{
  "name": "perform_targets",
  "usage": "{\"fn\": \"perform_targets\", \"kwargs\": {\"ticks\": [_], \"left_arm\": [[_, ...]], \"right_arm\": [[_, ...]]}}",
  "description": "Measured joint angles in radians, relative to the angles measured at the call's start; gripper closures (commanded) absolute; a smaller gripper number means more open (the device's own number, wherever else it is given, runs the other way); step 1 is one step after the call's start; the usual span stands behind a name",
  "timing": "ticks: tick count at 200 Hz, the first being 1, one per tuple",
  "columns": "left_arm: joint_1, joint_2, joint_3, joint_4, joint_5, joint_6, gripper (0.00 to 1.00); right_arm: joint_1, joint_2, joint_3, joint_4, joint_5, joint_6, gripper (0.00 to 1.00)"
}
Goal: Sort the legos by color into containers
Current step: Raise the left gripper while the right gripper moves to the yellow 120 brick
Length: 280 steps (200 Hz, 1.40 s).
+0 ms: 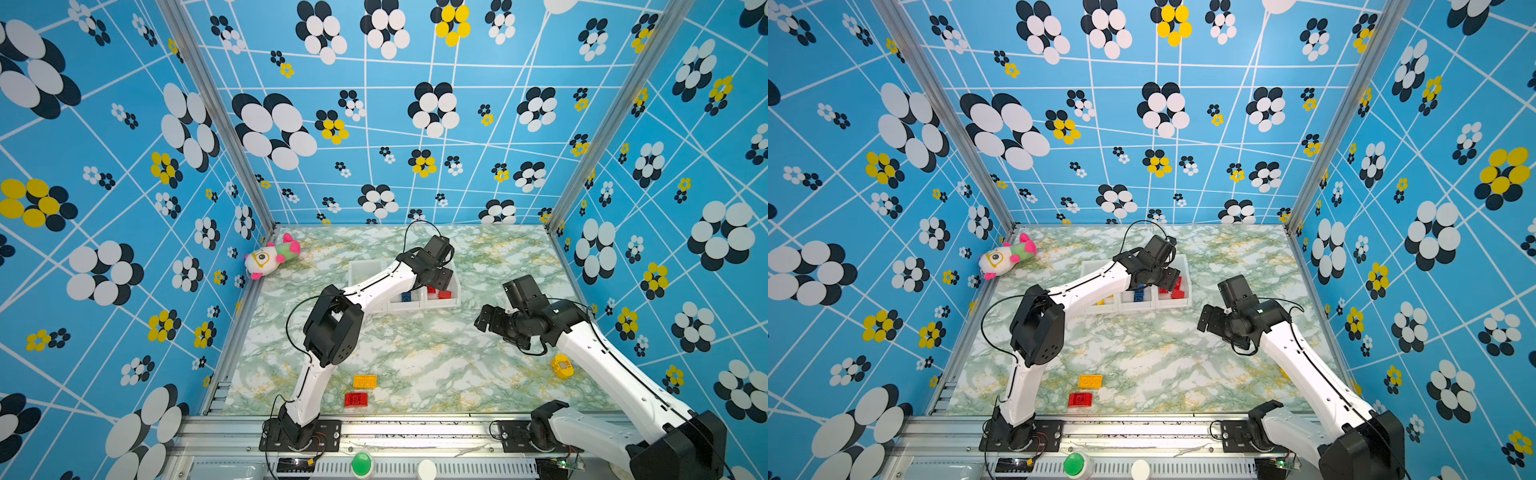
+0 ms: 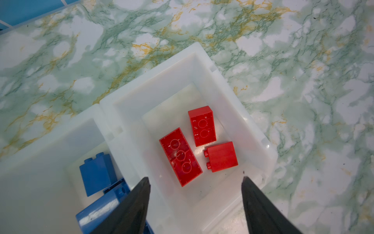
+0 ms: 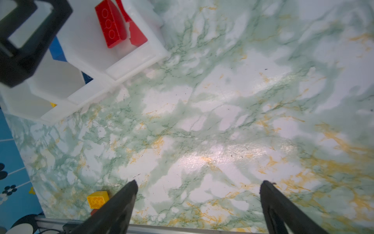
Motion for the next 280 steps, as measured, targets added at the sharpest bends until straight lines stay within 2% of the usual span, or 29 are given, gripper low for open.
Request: {"fn": "perform_targets", "kwargs": {"ticks": [58, 111, 164, 204, 252, 280], "left_arm": [[0.003, -0.189, -0.184, 0.055, 0.032, -0.051, 0.17], [0.012, -0.308, -0.305, 0.054, 0.048, -0.092, 0.15], [0.014, -0.386, -0.354, 0.022, 0.048, -0.113, 0.15], [0.021, -0.412, -0.354, -0.010, 0.047, -0.121, 0.14], [0.023, -0.414, -0.354, -0.040, 0.047, -0.121, 0.13], [0.025, -0.414, -0.354, -0.045, 0.048, -0.125, 0.13]], "right_arm": [[-0.199, -0.015, -0.043, -0.090, 0.093, 0.047, 0.01], [-0.492, -0.045, -0.101, -0.131, 0.148, 0.066, 0.01], [-0.746, 0.003, -0.113, -0.087, 0.159, -0.041, 0.01], [-0.830, 0.066, -0.124, -0.039, 0.148, -0.068, 0.01], [-0.949, 0.079, -0.182, 0.001, 0.105, -0.034, 0.01], [-0.972, 0.079, -0.224, 0.041, 0.080, 0.002, 0.01]]}}
